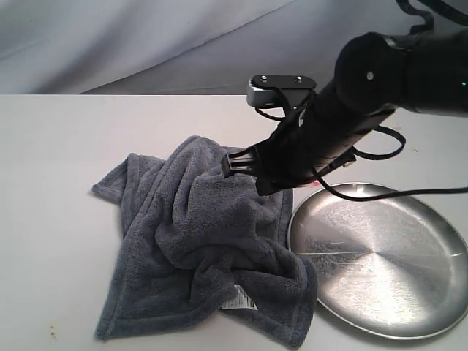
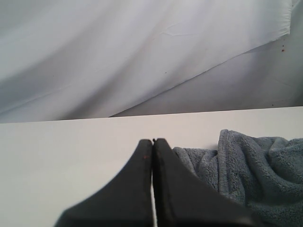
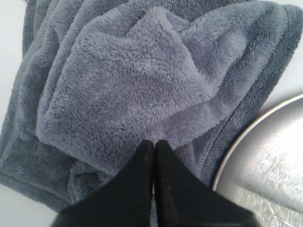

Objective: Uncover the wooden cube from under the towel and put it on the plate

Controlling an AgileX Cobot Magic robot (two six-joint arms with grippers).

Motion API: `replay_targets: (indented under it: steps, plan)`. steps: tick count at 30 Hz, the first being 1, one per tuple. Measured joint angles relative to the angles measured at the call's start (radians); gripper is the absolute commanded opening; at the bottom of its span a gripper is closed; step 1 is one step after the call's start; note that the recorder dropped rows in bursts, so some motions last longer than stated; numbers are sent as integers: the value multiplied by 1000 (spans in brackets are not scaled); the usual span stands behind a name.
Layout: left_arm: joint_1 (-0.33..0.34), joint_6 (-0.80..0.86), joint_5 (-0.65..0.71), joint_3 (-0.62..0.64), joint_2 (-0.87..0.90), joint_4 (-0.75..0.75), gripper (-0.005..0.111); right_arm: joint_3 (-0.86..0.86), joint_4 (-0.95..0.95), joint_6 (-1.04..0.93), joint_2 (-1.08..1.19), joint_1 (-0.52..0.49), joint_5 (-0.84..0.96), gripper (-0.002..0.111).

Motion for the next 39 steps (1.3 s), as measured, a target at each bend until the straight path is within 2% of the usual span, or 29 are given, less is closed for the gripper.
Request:
replay_targets:
  steps: [7,16,17,19,23,24,25,39]
  plan:
    - [0,0,0,0,0,0,0,-147,27,-1,94,-23,100,0]
    - [0,0,0,0,0,0,0,-175,33,-1,107,-30,129,2]
    - [0,0,0,0,0,0,0,-175,33,-1,107,-30,131,5]
    - [0,0,0,0,0,0,0,-175,33,-1,107,-30,140,20]
    - [0,0,0,0,0,0,0,-175,35,-1,107,-30,150,71]
    - [0,0,0,0,0,0,0,-175,35,-4,107,-30,151,82]
    - [0,0,0,0,0,0,0,-175,35,-4,107,-30,151,88]
    - [0,0,0,0,0,0,0,-175,36,26,146,-30,140,87]
